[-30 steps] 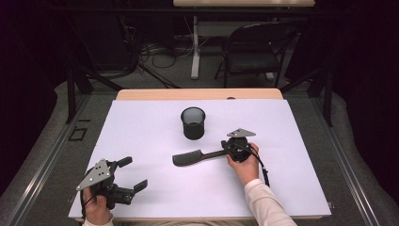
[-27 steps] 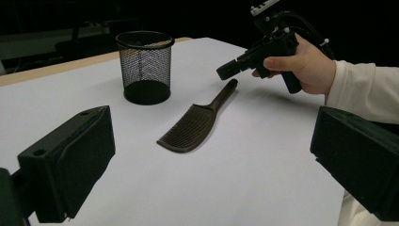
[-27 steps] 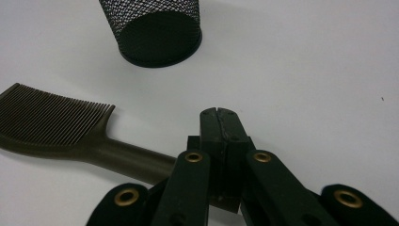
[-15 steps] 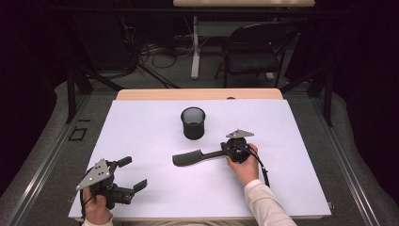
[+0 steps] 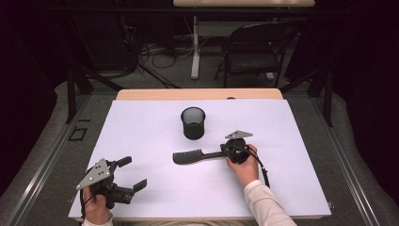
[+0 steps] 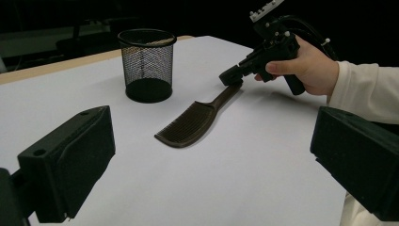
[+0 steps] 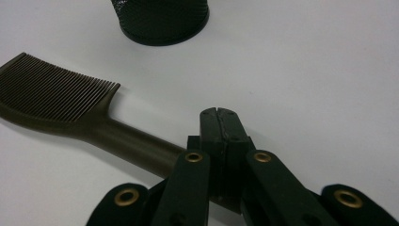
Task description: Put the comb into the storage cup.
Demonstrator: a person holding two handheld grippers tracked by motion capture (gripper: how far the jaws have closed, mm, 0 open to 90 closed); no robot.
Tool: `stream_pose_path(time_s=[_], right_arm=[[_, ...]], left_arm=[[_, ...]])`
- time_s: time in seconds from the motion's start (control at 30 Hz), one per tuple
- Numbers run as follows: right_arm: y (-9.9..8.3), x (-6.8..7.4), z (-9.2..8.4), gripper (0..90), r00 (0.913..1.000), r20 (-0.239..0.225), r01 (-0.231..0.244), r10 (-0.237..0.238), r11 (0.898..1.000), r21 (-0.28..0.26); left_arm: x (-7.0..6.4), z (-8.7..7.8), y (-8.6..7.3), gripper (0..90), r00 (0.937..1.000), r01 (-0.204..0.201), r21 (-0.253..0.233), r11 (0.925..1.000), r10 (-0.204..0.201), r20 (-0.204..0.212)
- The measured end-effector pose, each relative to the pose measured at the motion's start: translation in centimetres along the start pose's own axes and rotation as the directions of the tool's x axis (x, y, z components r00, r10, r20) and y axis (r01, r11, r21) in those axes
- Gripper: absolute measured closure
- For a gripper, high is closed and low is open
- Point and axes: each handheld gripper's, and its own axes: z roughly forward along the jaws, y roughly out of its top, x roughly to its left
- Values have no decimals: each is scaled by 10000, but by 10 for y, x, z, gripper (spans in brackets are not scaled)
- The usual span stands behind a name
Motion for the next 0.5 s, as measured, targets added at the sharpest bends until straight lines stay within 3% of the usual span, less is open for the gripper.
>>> stream_pose_path(time_s=[0.5], right_arm=[[-3, 5, -6, 900, 9997, -194, 173, -168, 9995, 266]], left_arm=[[1, 0, 0, 5, 10000, 51, -28, 10000, -51, 35]])
